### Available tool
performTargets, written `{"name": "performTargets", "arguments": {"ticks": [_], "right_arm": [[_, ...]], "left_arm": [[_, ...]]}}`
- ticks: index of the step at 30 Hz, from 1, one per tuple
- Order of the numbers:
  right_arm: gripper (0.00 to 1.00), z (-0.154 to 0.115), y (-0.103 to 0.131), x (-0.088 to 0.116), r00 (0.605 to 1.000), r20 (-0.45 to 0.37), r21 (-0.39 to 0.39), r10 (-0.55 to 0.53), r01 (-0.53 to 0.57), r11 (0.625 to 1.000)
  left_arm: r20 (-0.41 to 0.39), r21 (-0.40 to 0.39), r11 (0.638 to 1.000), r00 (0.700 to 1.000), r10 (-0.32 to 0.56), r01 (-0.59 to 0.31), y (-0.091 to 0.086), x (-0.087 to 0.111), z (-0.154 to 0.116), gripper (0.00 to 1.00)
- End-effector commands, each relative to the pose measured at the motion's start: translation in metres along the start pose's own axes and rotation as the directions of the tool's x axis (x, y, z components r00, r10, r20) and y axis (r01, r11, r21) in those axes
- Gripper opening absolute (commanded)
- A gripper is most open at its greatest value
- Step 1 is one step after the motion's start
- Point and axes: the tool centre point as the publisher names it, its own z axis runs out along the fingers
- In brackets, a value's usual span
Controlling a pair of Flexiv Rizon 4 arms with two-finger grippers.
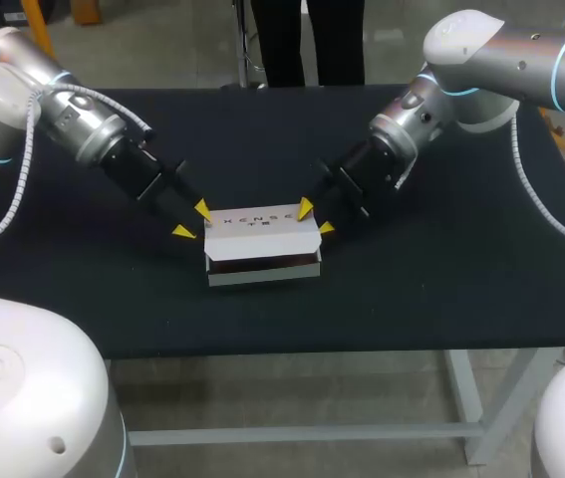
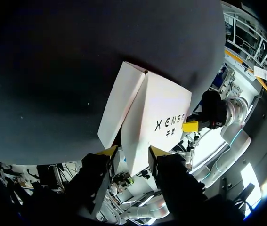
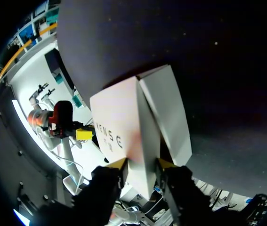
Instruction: Assemble the packaging by folding the flat box into shape, placing the metal phone stand inside, and closing the box properly
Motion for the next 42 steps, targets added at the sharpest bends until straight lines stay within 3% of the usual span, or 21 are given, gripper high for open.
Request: {"name": "performTargets", "arguments": {"ticks": [1,2,3,7,12,16,19,21,24,27,32,36,42], "right_arm": [[0.44,0.001,0.001,0.002,1.000,0.000,0.003,-0.001,0.001,1.000],[0.45,0.001,0.001,0.002,1.000,0.000,0.003,-0.001,0.001,1.000],[0.44,0.001,0.001,0.002,1.000,0.000,0.003,-0.001,0.001,1.000],[0.44,0.001,0.001,0.002,1.000,0.000,0.003,-0.001,0.001,1.000],[0.44,0.001,0.001,0.002,1.000,0.000,0.003,-0.001,0.001,1.000],[0.45,0.001,0.001,0.002,1.000,0.000,0.003,-0.001,0.001,1.000],[0.45,0.001,0.001,0.002,1.000,0.000,0.003,-0.001,0.001,1.000],[0.44,0.001,0.001,0.002,1.000,0.000,0.003,-0.001,0.001,1.000],[0.44,0.001,0.001,0.002,1.000,0.000,0.003,-0.001,0.001,1.000],[0.44,0.001,0.001,0.002,1.000,0.000,0.003,-0.001,0.001,1.000],[0.44,0.001,0.001,0.002,1.000,0.000,0.003,-0.001,0.001,1.000],[0.44,0.001,0.001,0.002,1.000,0.000,0.003,-0.001,0.001,1.000],[0.43,0.001,0.001,0.002,1.000,0.000,0.003,-0.001,0.001,1.000]], "left_arm": [[0.026,0.039,0.999,0.999,0.019,-0.020,0.012,0.002,-0.014,0.58],[0.032,0.039,0.999,0.999,0.022,-0.024,0.012,0.003,-0.015,0.58],[0.039,0.032,0.999,0.999,0.036,-0.037,0.012,0.004,-0.018,0.70],[0.094,0.025,0.995,0.991,0.099,-0.101,0.014,0.008,-0.029,1.00],[0.156,0.035,0.986,0.975,0.157,-0.165,0.015,0.016,-0.039,1.00],[0.233,0.021,0.966,0.941,0.244,-0.256,0.019,0.027,-0.044,1.00],[0.302,0.007,0.931,0.888,0.346,-0.365,0.024,0.037,-0.049,1.00],[0.347,0.036,0.888,0.839,0.418,-0.458,0.027,0.041,-0.052,1.00],[0.449,0.021,0.824,0.741,0.499,-0.567,0.029,0.048,-0.050,1.00],[0.512,-0.055,0.756,0.632,0.582,-0.652,0.035,0.057,-0.047,1.00],[0.545,-0.153,0.644,0.480,0.688,-0.749,0.050,0.068,-0.035,1.00],[0.549,-0.308,0.539,0.316,0.773,-0.784,0.059,0.073,-0.031,1.00],[0.549,-0.308,0.539,0.316,0.773,-0.784,0.059,0.073,-0.031,1.00]]}}
